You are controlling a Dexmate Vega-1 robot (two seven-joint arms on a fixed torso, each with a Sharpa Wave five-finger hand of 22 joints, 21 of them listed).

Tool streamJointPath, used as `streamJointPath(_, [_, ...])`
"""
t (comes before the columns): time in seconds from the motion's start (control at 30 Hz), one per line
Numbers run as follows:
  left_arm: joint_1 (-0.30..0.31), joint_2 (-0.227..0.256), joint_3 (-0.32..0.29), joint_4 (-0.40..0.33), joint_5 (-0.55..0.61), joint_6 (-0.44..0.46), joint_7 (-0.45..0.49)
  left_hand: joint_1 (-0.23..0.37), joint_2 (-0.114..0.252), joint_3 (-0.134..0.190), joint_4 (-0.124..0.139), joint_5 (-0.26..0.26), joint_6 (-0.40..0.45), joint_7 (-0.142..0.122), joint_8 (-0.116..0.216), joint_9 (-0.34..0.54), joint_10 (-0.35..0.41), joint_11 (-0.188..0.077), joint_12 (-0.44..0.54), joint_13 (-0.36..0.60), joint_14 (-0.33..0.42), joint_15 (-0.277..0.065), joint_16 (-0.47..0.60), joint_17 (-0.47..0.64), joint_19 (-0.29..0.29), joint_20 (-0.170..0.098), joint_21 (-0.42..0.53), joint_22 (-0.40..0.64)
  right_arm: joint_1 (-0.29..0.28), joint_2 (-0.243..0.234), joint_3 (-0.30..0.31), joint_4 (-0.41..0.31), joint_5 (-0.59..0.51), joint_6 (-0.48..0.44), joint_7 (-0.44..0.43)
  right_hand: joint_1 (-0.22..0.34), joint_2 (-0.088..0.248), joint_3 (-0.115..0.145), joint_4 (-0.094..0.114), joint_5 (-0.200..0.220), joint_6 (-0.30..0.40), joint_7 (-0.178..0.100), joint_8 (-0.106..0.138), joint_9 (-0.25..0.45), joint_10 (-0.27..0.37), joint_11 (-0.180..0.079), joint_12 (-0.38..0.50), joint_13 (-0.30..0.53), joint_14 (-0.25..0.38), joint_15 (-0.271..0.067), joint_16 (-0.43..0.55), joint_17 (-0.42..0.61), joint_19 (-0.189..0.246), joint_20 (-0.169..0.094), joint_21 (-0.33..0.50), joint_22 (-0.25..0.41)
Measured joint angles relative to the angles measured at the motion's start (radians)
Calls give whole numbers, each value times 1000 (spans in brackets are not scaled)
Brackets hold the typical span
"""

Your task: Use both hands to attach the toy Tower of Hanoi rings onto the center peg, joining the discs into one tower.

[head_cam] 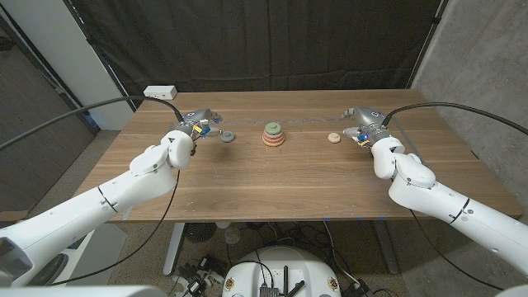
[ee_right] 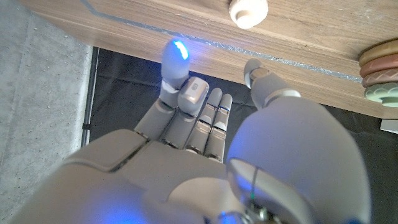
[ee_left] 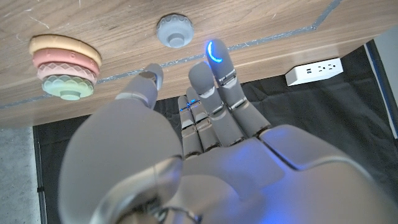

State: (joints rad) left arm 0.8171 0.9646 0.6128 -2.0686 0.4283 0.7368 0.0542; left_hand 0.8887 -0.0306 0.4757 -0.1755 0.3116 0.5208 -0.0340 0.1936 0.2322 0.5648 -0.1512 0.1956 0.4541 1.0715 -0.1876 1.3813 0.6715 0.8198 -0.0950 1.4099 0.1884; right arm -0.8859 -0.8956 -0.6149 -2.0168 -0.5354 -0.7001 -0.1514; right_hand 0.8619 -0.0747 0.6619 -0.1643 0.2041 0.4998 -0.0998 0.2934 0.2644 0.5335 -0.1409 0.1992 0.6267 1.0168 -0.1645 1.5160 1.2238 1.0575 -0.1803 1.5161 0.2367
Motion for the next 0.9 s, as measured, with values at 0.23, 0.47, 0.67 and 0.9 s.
streamJointPath(0.23, [-49,21,35,-8,47,24,-70,27,-27,-10,-1,-2,-9,-1,0,-5,-13,-2,0,0,0,0,0,-10,0,0,12,0,-2,2,0,4,11,3,-6,-4,4,4,4,0,0,0,0,0,2,2,0,-2,0,0,0,0,0,0,0,0])
streamJointPath(0.47, [-108,36,68,-1,86,27,-151,45,-44,-28,3,-10,-30,-1,0,-5,-41,-5,0,-4,11,-4,15,-12,0,0,23,4,-5,2,0,5,26,3,-16,-7,7,4,4,8,5,5,0,0,2,2,0,-9,0,0,0,1,0,0,0,0])
streamJointPath(0.67, [-135,40,80,11,110,16,-228,50,-50,-36,8,-18,-45,-2,0,-9,-55,0,0,-5,11,-4,15,-19,0,0,23,2,-6,1,0,6,31,3,-19,-7,7,4,4,8,11,0,0,-5,8,3,0,-11,0,0,0,1,0,0,0,0])
streamJointPath(0.9, [-201,37,105,56,142,-5,-319,55,-55,-49,14,-23,-61,-4,0,-9,-76,0,0,-9,11,-4,17,-27,0,0,23,2,-7,-1,-2,5,39,5,-24,-12,12,4,4,8,16,-5,0,-4,13,5,0,-15,0,0,0,1,0,0,0,-5])
